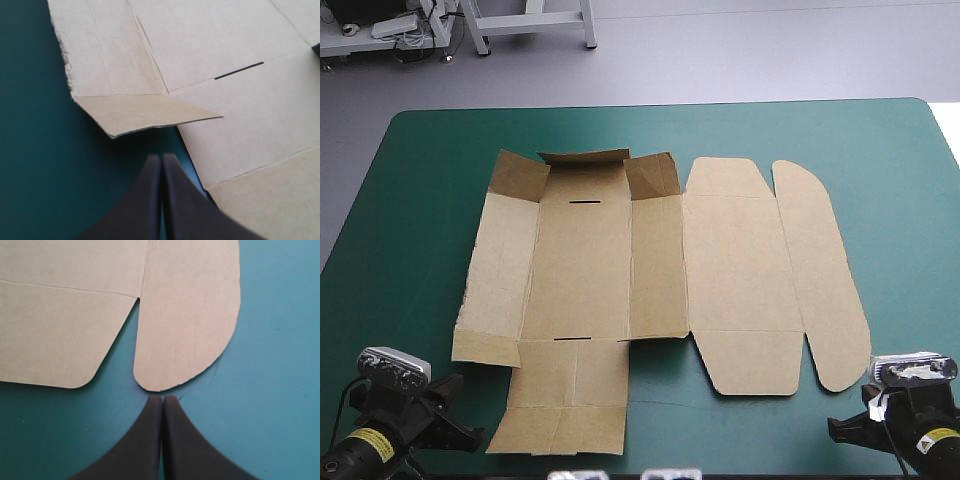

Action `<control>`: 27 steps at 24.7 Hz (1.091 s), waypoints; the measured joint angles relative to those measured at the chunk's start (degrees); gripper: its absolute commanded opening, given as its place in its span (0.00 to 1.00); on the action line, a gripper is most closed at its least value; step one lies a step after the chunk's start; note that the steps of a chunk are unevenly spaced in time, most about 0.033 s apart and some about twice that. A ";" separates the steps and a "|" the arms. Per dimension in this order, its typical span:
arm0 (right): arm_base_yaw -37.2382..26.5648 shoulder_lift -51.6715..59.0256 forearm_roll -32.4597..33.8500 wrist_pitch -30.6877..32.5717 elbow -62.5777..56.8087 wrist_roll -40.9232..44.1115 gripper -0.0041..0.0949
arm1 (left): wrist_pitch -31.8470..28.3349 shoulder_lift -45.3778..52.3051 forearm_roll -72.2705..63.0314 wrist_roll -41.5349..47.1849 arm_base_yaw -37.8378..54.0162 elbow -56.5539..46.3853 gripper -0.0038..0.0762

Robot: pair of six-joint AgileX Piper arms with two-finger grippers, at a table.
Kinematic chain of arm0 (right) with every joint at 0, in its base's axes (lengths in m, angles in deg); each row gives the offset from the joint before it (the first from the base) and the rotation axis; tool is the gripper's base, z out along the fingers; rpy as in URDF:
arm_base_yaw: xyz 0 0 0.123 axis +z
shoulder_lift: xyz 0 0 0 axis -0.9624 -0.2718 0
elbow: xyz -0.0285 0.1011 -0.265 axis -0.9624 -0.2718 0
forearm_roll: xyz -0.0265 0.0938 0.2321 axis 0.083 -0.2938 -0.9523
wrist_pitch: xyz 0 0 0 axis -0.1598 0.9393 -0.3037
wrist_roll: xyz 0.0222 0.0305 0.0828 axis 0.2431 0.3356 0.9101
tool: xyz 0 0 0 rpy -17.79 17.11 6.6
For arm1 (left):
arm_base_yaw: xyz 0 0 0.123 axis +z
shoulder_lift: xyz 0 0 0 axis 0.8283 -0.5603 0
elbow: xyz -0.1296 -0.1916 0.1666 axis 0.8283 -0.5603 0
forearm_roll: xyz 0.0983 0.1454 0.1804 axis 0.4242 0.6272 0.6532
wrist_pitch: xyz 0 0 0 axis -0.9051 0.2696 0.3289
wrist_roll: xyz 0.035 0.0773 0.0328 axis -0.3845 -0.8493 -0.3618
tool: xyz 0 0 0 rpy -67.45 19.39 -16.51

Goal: Fold the box

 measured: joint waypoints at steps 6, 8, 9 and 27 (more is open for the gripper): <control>0.00 0.00 0.00 0.00 0.00 0.00 0.02 | 0.00 0.00 0.00 0.00 0.00 0.00 0.04; 0.00 0.00 0.00 0.00 0.00 0.00 0.02 | 0.00 0.00 0.00 0.00 0.00 0.00 0.04; 0.00 0.00 0.00 0.00 0.00 0.00 0.02 | 0.00 0.00 0.00 0.00 0.00 0.00 0.04; 0.00 0.00 0.00 0.00 0.00 0.00 0.02 | 0.06 -6.84 1.53 -3.21 0.00 15.03 0.04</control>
